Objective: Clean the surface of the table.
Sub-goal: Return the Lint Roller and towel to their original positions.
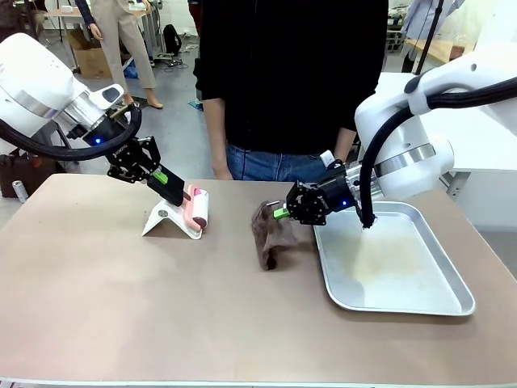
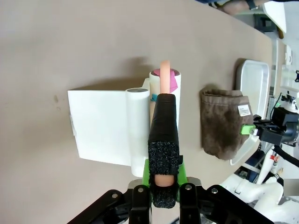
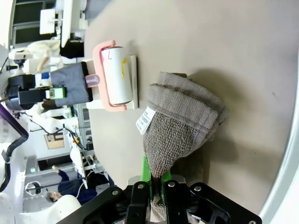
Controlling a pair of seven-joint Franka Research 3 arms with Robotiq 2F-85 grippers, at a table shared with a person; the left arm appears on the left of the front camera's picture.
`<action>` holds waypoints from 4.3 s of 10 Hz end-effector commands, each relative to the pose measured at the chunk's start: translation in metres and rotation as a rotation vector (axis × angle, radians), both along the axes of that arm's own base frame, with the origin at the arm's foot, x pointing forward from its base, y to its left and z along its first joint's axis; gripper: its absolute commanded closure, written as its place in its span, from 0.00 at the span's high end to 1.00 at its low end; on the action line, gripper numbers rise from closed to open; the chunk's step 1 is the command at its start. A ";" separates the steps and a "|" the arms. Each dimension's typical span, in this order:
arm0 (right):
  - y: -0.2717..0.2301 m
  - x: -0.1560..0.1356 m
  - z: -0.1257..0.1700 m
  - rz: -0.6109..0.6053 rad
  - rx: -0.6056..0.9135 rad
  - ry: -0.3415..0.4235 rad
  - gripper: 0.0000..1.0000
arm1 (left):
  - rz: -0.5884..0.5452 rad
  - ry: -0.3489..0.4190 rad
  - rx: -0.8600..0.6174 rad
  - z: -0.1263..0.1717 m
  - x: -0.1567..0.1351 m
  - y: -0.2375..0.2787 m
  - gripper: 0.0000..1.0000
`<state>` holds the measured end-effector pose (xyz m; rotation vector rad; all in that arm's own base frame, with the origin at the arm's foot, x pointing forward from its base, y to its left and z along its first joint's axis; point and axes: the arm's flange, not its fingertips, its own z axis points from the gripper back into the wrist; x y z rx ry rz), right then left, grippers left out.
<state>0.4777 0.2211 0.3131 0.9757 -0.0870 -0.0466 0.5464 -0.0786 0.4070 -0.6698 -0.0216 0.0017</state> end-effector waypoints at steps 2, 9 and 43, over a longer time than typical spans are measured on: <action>0.001 0.007 0.000 -0.019 0.027 0.024 0.09 | -0.027 0.079 0.007 -0.002 0.010 0.003 0.22; -0.001 0.008 -0.002 -0.024 0.033 0.029 0.09 | -0.031 0.156 0.031 -0.013 0.025 0.007 0.22; -0.008 0.016 0.013 0.037 -0.269 -0.060 1.00 | 0.015 0.044 0.002 0.019 0.038 0.042 1.00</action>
